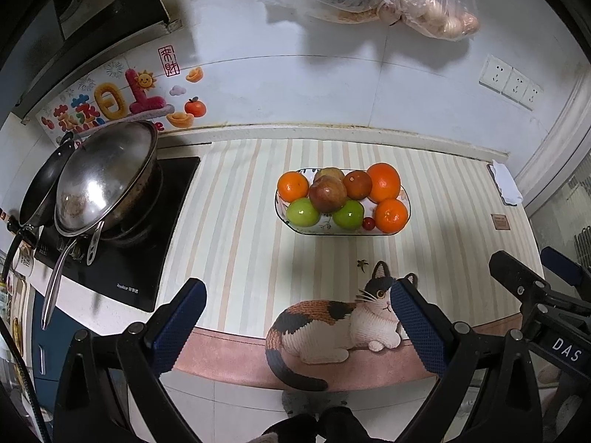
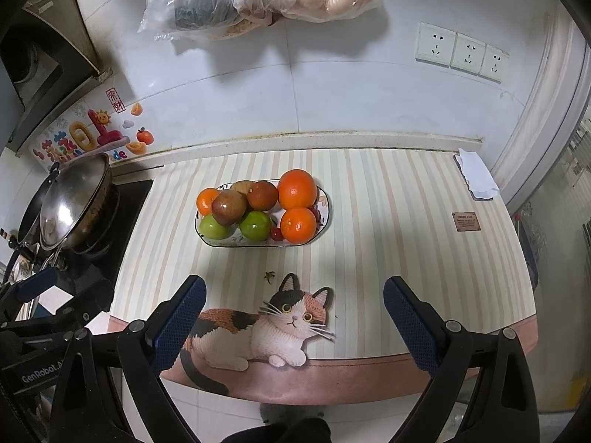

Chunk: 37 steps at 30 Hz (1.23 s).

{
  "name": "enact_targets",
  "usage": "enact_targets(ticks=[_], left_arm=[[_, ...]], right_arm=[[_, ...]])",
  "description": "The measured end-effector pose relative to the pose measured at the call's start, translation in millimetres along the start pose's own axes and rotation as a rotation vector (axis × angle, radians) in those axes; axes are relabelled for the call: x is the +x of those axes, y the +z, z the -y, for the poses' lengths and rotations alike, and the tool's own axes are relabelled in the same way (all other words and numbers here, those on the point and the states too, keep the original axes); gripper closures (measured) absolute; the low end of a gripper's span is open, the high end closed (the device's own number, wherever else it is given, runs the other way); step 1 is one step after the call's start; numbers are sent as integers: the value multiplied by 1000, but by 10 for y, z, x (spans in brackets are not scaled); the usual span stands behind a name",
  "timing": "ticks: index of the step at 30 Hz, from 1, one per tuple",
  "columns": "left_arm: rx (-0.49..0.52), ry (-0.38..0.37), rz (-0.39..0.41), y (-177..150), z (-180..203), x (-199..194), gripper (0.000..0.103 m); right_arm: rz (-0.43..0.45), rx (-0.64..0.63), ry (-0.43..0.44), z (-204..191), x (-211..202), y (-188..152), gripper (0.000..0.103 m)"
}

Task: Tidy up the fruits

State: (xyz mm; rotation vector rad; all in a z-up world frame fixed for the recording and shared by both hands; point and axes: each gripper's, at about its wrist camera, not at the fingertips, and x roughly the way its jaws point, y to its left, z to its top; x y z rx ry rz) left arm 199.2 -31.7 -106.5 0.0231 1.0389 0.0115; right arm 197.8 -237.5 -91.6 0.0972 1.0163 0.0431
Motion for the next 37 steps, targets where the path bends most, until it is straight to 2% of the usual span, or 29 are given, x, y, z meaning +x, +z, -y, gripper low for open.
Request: enact_targets(ticks=[37], left_arm=[[-23,-1,39,-72,-79,-190,1]], right_arm=[[6,-12,-9,-60,-178,-69,4]])
